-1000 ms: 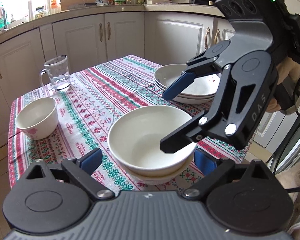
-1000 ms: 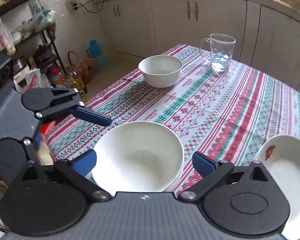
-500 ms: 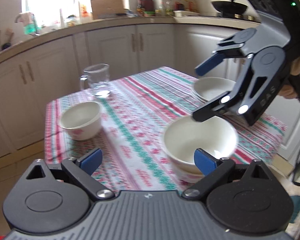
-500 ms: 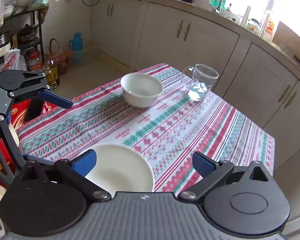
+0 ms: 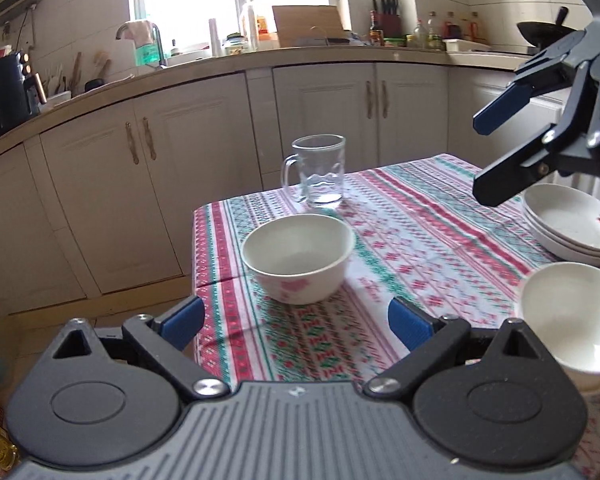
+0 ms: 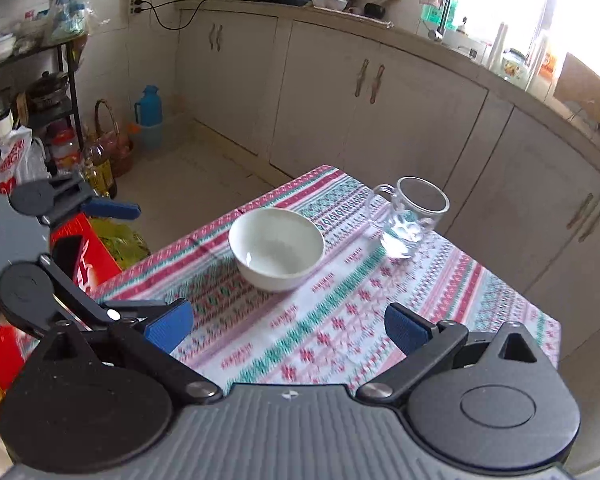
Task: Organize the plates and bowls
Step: 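Open the right tool and withdraw it from the nested bowls, then reach the right tool to the last white bowl and grip its rim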
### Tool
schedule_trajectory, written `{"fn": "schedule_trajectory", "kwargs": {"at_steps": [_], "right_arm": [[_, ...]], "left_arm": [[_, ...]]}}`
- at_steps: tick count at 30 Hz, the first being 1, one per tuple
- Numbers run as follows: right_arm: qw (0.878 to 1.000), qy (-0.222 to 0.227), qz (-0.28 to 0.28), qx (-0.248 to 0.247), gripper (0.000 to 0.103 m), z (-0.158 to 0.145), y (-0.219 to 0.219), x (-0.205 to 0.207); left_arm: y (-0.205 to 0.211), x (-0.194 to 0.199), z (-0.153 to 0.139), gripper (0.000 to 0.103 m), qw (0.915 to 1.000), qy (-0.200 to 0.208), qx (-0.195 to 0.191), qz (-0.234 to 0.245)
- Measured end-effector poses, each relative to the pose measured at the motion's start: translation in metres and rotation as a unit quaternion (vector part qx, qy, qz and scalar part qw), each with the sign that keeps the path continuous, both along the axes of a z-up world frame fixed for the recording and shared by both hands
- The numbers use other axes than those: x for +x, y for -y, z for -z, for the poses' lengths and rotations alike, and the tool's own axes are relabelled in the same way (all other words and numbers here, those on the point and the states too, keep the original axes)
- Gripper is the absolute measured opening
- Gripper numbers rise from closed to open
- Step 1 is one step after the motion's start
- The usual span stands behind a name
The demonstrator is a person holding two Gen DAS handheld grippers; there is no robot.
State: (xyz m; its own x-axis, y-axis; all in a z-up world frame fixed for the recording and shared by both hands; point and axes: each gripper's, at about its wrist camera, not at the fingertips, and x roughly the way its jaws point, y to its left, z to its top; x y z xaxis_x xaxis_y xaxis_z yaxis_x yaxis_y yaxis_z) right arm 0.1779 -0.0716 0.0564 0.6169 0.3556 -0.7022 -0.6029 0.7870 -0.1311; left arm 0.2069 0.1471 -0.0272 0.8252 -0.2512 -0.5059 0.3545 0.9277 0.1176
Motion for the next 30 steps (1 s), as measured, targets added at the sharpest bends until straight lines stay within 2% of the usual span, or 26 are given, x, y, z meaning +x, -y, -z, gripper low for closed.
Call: {"fn": "schedule_trajectory", "kwargs": {"at_steps": [8,13,19,25,30], "right_arm": [[0.999,-0.036,-0.014,0.008,0.103,0.014,-0.025,0.051],[0.998,-0.063,-0.017,0.019,0.102,0.025,-0.035,0.086],[0.995,-0.089,-0.020,0.030,0.101,0.044,-0.044,0.121],[0.992,-0.120,-0.009,0.045,0.093,0.065,-0.047,0.155],[0.989,-0.139,0.004,0.048,0.082,0.081,-0.049,0.176]], "left_arm": [[0.000,0.037,0.020,0.098,0.9999,0.004,0.007,0.007],[0.006,0.064,0.036,0.098,0.9998,-0.004,-0.007,0.017],[0.014,0.077,0.047,0.098,0.9996,-0.007,-0.008,0.026],[0.019,0.088,0.051,0.098,0.9994,-0.006,-0.004,0.033],[0.019,0.094,0.055,0.097,0.9994,-0.009,-0.013,0.031]]}}
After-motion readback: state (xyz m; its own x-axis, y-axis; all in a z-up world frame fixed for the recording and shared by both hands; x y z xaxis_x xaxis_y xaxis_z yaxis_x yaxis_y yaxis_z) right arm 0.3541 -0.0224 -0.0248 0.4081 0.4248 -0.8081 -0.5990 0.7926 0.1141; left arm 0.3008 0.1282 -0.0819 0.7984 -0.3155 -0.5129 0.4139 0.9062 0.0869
